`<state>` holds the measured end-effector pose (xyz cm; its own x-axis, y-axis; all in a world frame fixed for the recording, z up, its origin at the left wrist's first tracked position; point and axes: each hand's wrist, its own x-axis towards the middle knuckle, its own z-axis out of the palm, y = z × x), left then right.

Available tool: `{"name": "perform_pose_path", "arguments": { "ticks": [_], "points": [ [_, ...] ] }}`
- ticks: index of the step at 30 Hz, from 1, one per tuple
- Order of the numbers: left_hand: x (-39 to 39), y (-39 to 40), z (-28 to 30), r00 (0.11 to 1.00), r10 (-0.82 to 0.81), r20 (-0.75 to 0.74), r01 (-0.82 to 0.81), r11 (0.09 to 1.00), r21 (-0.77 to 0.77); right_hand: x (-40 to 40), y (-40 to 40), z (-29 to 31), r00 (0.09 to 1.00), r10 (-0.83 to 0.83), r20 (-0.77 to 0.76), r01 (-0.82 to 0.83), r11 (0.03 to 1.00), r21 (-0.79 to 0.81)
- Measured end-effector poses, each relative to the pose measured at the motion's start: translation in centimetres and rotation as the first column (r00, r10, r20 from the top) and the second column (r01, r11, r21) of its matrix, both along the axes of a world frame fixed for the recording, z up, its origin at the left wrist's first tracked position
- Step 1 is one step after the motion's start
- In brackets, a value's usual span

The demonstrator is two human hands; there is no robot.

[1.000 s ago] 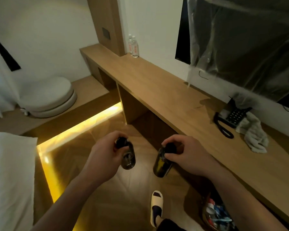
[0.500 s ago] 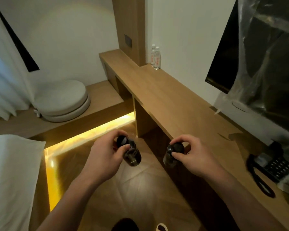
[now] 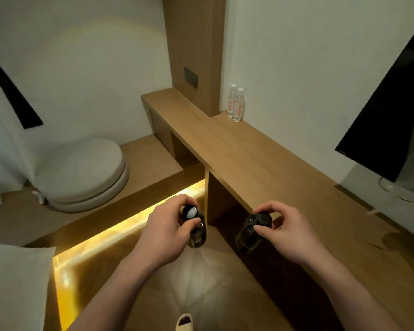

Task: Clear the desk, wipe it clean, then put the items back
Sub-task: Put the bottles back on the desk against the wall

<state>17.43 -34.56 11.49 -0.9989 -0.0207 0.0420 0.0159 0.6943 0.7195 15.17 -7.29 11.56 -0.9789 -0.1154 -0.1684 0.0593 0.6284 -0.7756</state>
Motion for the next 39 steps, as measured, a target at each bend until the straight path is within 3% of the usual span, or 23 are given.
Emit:
{"name": "perform_pose_path", "arguments": {
  "ticks": [7, 18, 31, 39],
  "points": [
    [-9.4, -5.4, 1.3, 0.992, -0.125, 0.011, 0.126, 0.992, -0.030, -5.9, -5.7, 1.6, 0.992, -0.126, -0.011, 0.126, 0.992, -0.026],
    [-22.5, -7.6, 0.9, 0.973, -0.230, 0.025, 0.231, 0.973, -0.022, -17.3, -8.0, 0.8, 0.976, -0.219, 0.003, 0.219, 0.976, 0.015],
    [-42.1, -5.1, 0.4, 0.955, -0.295, 0.014, 0.294, 0.941, -0.169, -36.0, -5.2, -1.1, 0.984, -0.156, 0.082, 0.158, 0.987, -0.020],
    [-53.7, -3.0, -1.1, 0.933, -0.354, 0.071, 0.360, 0.915, -0.181, -45.4, -3.3, -3.4, 0.964, -0.253, 0.083, 0.251, 0.967, 0.034]
  ]
}}
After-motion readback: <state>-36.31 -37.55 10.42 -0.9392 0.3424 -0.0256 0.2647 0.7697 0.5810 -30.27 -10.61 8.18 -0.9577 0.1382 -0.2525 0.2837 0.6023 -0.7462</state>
